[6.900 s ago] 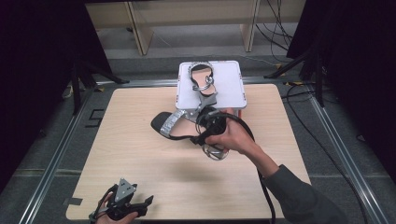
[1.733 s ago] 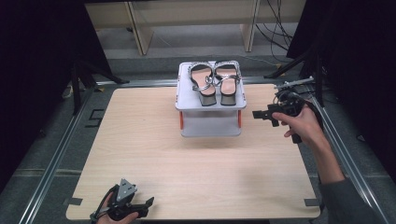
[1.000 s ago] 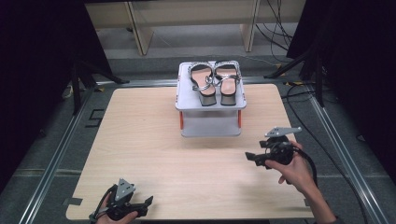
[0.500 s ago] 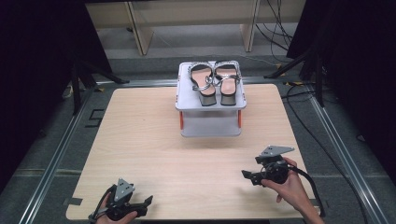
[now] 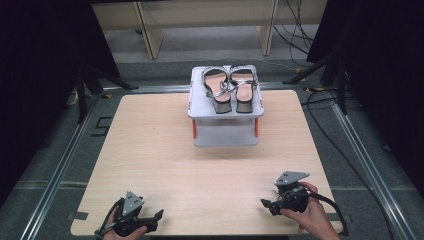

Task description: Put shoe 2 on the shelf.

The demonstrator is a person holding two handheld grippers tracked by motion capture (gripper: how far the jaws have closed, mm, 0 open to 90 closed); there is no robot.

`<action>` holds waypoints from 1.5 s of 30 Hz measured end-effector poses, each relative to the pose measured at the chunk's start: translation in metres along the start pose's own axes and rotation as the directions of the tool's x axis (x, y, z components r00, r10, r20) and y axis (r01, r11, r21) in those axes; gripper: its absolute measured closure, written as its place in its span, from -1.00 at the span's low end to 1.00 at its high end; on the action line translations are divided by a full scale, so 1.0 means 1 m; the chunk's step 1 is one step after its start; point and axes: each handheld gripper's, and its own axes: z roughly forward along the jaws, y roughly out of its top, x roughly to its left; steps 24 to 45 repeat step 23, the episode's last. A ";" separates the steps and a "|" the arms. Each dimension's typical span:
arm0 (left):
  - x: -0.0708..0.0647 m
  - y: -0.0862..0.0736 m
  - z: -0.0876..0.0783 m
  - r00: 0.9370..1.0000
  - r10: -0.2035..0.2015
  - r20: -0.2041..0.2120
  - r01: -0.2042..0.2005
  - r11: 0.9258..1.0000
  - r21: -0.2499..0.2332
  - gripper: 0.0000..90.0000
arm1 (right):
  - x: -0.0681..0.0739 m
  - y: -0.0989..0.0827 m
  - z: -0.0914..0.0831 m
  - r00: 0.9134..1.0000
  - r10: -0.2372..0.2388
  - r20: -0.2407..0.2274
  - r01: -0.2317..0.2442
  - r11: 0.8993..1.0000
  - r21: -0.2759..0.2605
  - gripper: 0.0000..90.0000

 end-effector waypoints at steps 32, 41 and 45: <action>0.000 0.000 0.000 1.000 0.004 0.003 -0.004 1.000 0.000 -0.65 | -0.001 -0.018 -0.009 0.989 0.122 -0.083 -0.125 0.992 -0.023 -0.55; 0.000 0.000 0.000 1.000 0.004 0.003 -0.004 1.000 0.000 -0.65 | -0.001 -0.018 -0.009 0.989 0.122 -0.083 -0.125 0.992 -0.023 -0.55; 0.000 0.000 0.000 1.000 0.004 0.003 -0.004 1.000 0.000 -0.65 | -0.001 -0.018 -0.009 0.989 0.122 -0.083 -0.125 0.992 -0.023 -0.55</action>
